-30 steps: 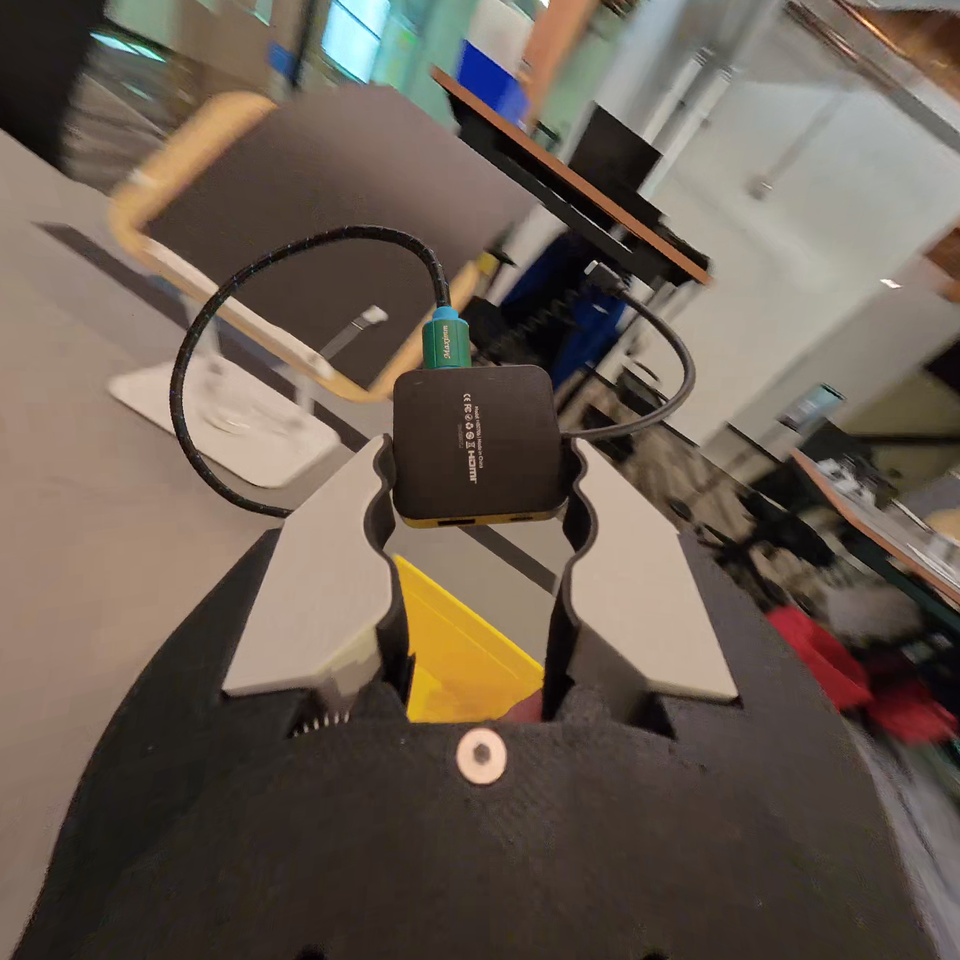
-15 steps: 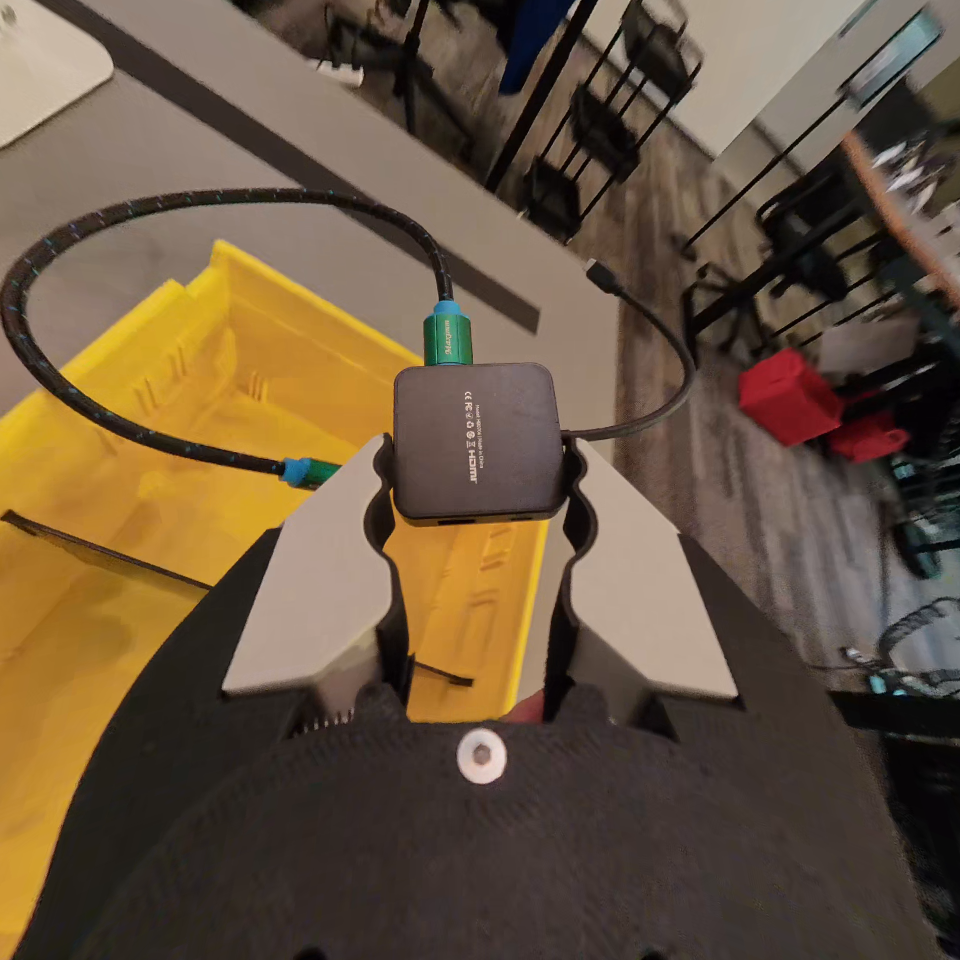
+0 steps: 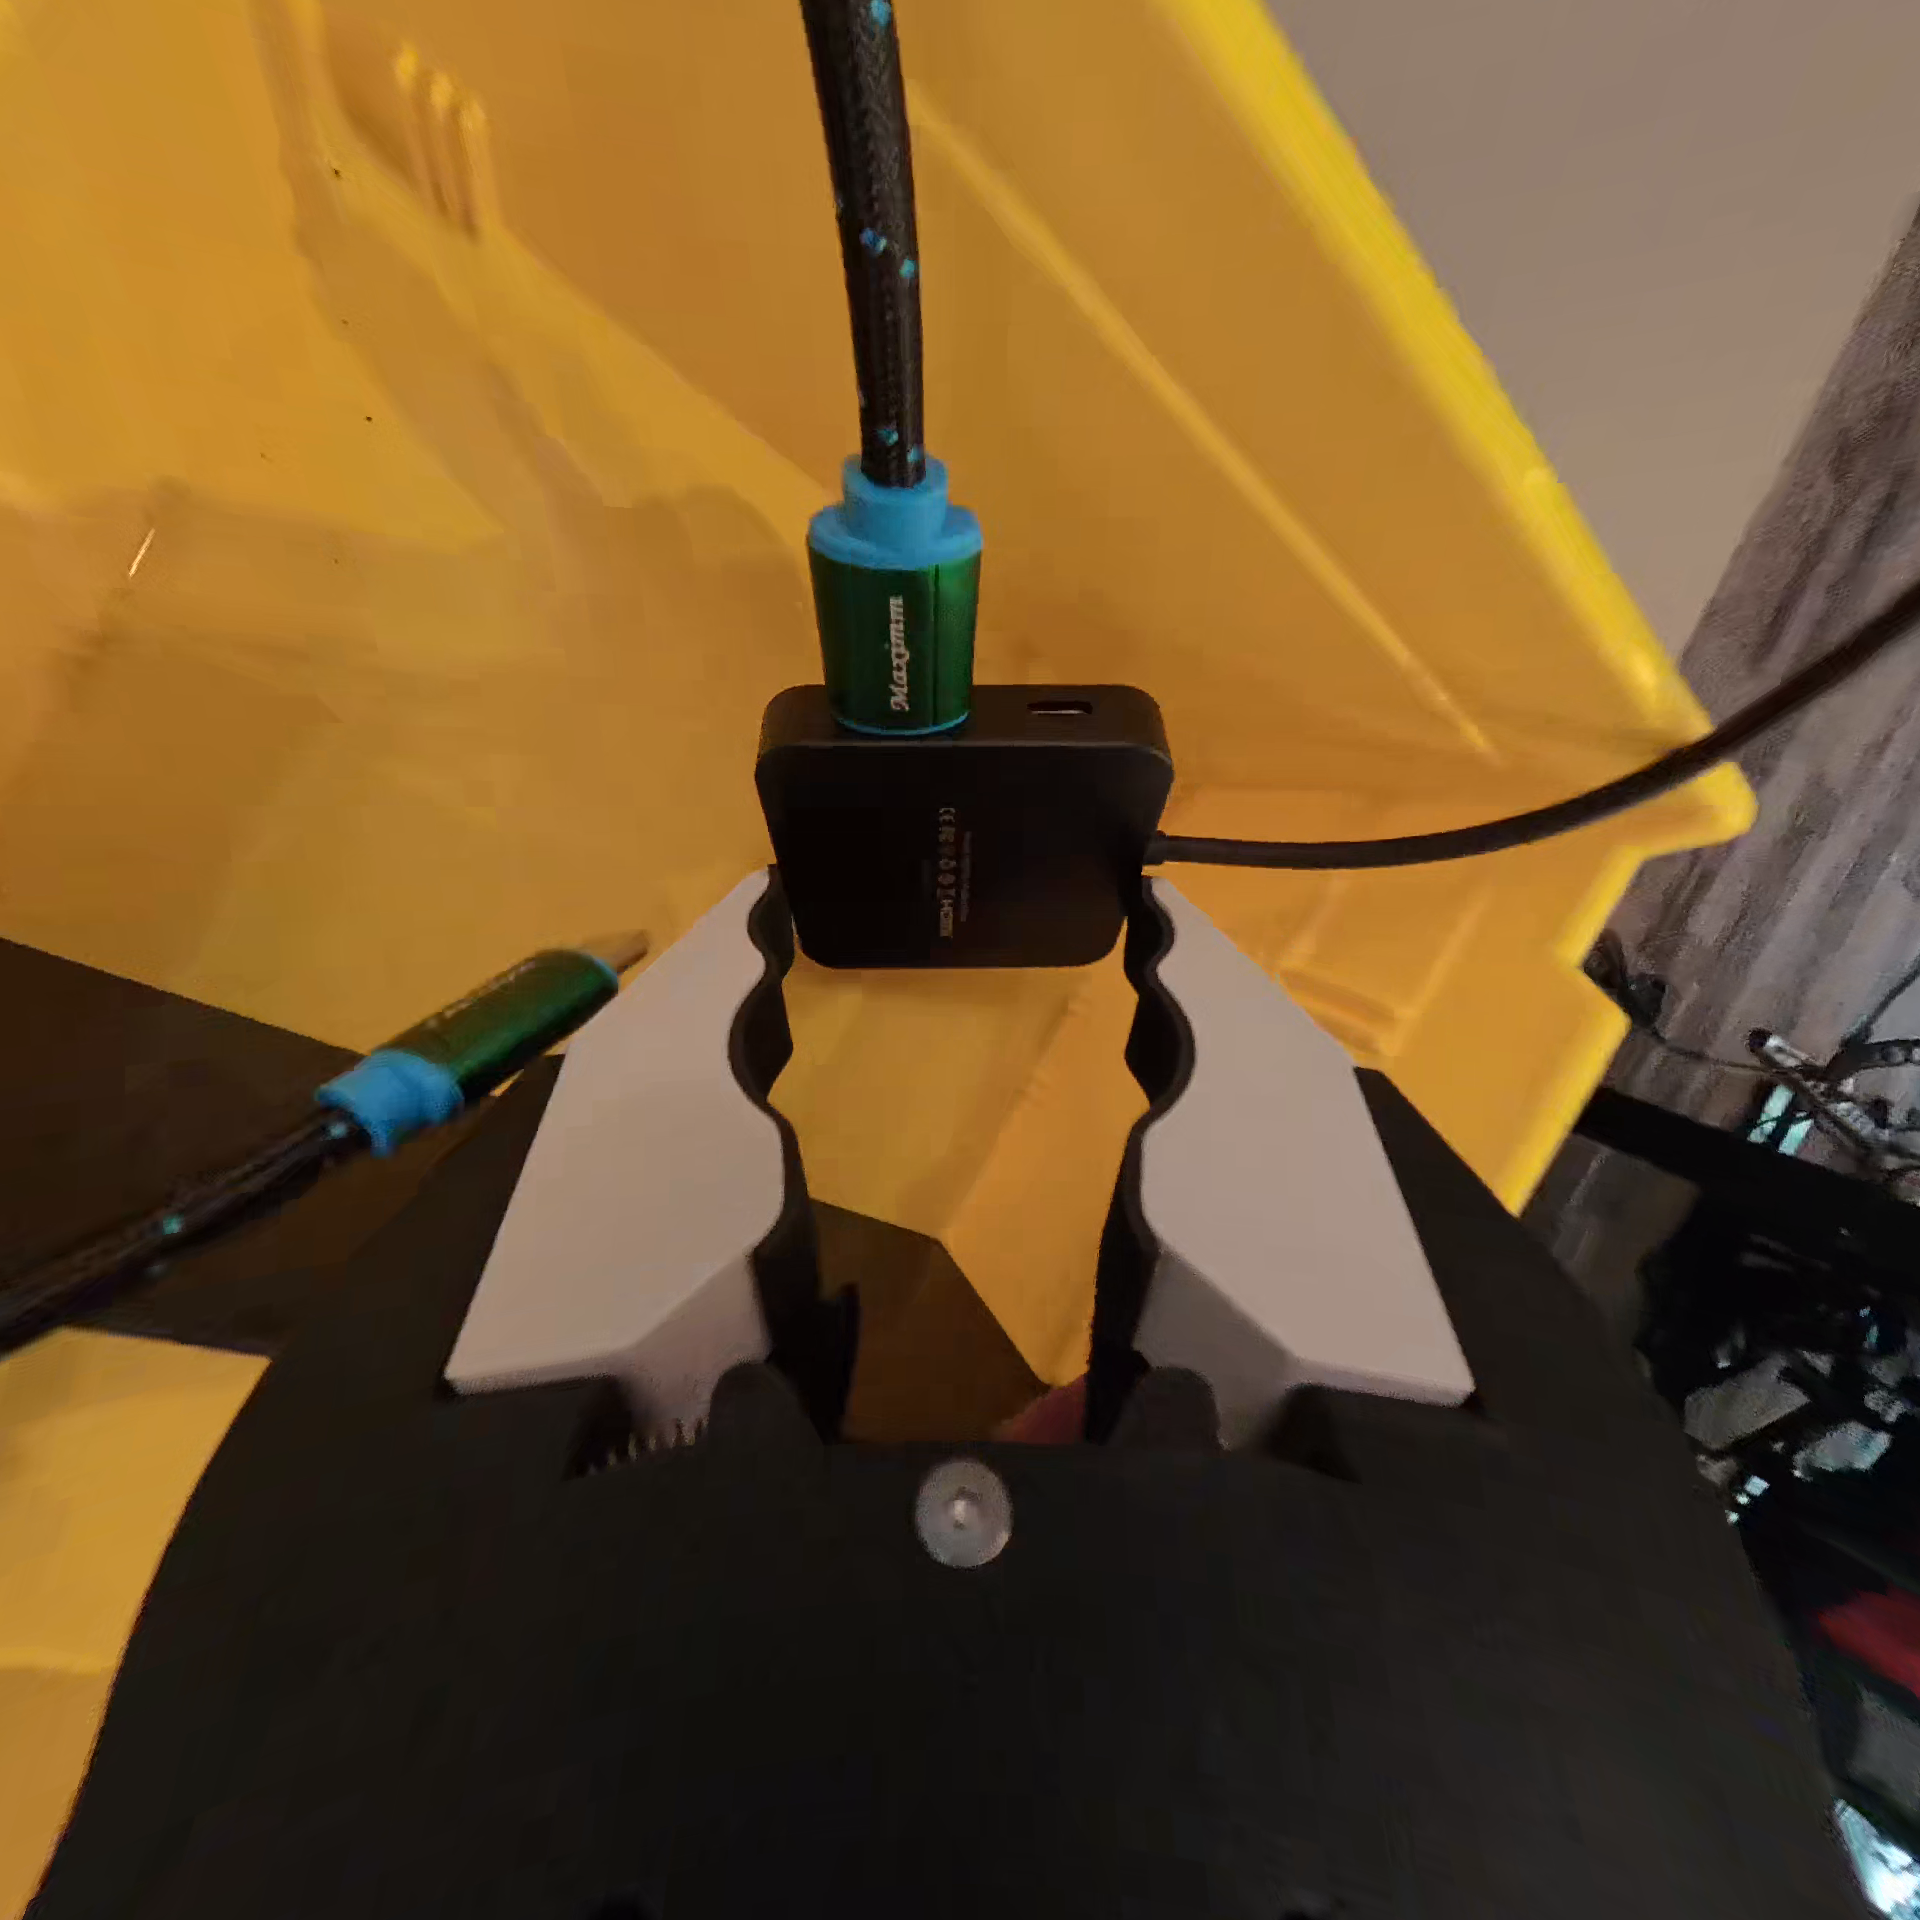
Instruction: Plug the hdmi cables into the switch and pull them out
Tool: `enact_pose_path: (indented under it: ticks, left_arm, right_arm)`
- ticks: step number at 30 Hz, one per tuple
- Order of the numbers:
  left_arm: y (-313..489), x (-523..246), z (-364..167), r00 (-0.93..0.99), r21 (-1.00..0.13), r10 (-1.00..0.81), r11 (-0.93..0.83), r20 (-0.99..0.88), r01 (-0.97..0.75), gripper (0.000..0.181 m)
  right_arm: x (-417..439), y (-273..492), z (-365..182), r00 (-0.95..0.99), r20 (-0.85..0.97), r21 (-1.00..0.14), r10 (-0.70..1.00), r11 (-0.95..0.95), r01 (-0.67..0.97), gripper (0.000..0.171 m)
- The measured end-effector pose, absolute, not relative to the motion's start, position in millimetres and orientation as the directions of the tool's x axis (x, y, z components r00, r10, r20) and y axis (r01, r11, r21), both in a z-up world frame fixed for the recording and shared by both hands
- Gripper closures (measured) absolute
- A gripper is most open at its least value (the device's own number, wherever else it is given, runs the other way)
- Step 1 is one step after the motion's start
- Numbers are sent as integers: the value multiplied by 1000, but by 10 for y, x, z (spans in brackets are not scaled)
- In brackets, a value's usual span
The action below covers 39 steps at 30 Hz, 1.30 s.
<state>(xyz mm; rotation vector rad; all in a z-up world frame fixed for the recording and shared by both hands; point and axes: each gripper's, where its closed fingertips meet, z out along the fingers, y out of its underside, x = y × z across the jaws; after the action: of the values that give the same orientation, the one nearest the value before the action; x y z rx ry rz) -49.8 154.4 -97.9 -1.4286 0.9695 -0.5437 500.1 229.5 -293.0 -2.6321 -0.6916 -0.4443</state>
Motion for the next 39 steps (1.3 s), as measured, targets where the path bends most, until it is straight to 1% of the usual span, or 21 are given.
enact_pose_path:
  ticks: [4,6,7,10,13,15,17,19,22,24,27,29,30,33,35,38,39]
  left_arm:
    - [1560,-505,-1001,538,-963,-811,108,-228,-247,152]
    - [1558,-495,-1031,533,-962,-816,95,-224,-258,152]
    - [1557,-495,-1045,531,-958,-816,93,-229,-270,151]
    - [1569,-529,-1050,539,-945,-801,100,-262,-311,152]
    - [1596,-584,-1021,551,-940,-788,97,-273,-327,152]
    - [1619,-629,-990,565,-940,-777,95,-276,-329,152]
    - [1640,-678,-971,577,-936,-765,92,-284,-339,153]
    - [1672,-732,-958,595,-931,-747,86,-296,-355,153]
    - [1684,-771,-934,603,-927,-738,84,-305,-366,154]
    - [1693,-794,-927,610,-922,-726,83,-316,-379,154]
    - [1693,-813,-928,610,-912,-718,83,-335,-403,154]
    - [1699,-837,-925,610,-900,-706,88,-359,-427,154]
    - [1717,-863,-927,617,-892,-694,82,-371,-444,154]
    - [1754,-942,-921,627,-870,-665,71,-406,-488,155]
    - [1756,-970,-897,630,-871,-663,70,-405,-486,155]
    - [1796,-1022,-879,649,-877,-651,53,-393,-478,155]
    - [1806,-1033,-878,654,-879,-649,49,-390,-475,155]
  right_arm:
    - [4950,2252,-3018,864,277,-223,421,-846,484,107]
    - [4994,2231,-2970,859,279,-189,428,-853,487,95]
    - [5001,2243,-2897,852,297,-197,431,-845,496,91]
    - [4966,2265,-2593,837,346,-259,424,-814,520,92]
    - [4955,2226,-2272,810,427,-296,401,-785,544,96]
    - [4819,2211,-1969,791,482,-371,376,-730,573,101]
    - [4410,2167,-1629,774,496,-488,392,-612,623,110]
    - [3748,2035,-1370,741,469,-589,480,-456,667,112]
    - [2665,1713,-1243,606,452,-641,655,-234,731,113]
    - [1923,1491,-1305,509,401,-680,762,-124,722,116]
    - [893,1145,-1629,295,327,-704,898,23,709,124]
    - [395,981,-2005,182,236,-691,955,34,722,124]
    - [206,936,-2209,151,198,-677,969,23,736,122]
    - [-221,766,-2710,118,79,-639,990,-41,768,111]
    - [-335,753,-2950,134,98,-588,986,-52,807,108]
    - [-431,731,-3169,162,115,-547,980,-73,834,110]
    - [-457,733,-3191,176,115,-552,978,-85,829,121]
